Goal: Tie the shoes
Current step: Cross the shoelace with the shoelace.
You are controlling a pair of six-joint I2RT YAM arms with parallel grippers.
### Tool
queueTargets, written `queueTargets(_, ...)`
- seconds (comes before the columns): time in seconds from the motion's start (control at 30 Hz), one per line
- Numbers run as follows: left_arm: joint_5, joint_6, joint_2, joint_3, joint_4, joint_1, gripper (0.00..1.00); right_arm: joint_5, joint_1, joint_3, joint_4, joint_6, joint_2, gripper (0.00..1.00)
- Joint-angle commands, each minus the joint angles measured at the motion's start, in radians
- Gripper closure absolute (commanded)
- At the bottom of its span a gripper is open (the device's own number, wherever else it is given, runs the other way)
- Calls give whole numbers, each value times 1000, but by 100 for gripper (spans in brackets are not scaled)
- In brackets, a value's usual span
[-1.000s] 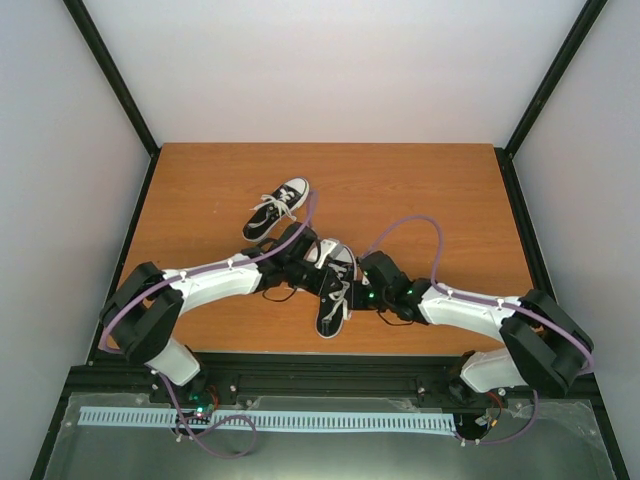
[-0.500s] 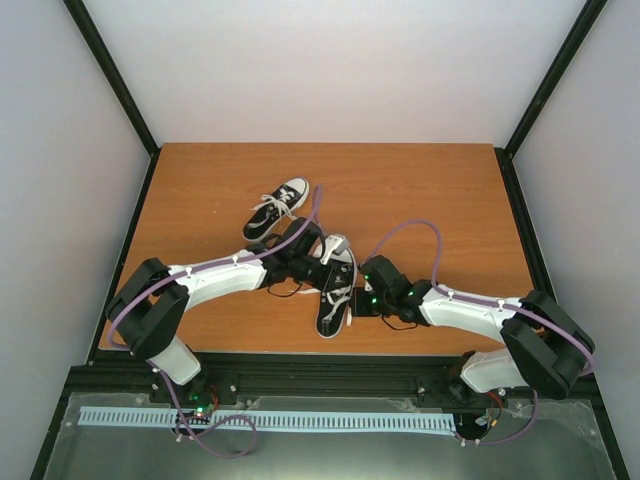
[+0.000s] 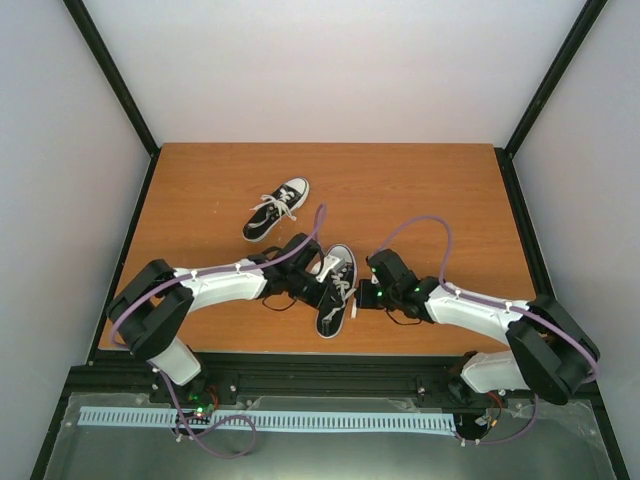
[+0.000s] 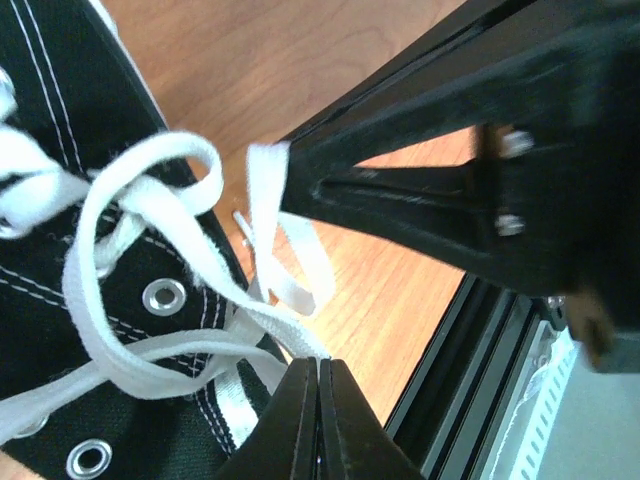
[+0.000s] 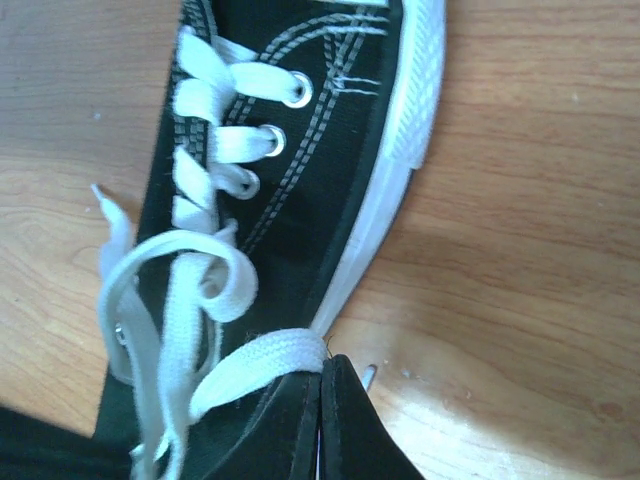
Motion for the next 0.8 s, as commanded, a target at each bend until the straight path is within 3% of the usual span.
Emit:
queueTargets(0.0, 16, 26, 55, 29, -46, -20, 99, -33, -2, 21, 45, -54, -44, 97)
queueTargets(0.5, -26, -12, 55, 17, -18, -26, 96, -70, 49, 56, 125, -84, 47, 97)
queueTargets(0.77, -163, -49, -126, 5, -99, -17, 62, -46, 49, 37, 133, -59, 90, 97)
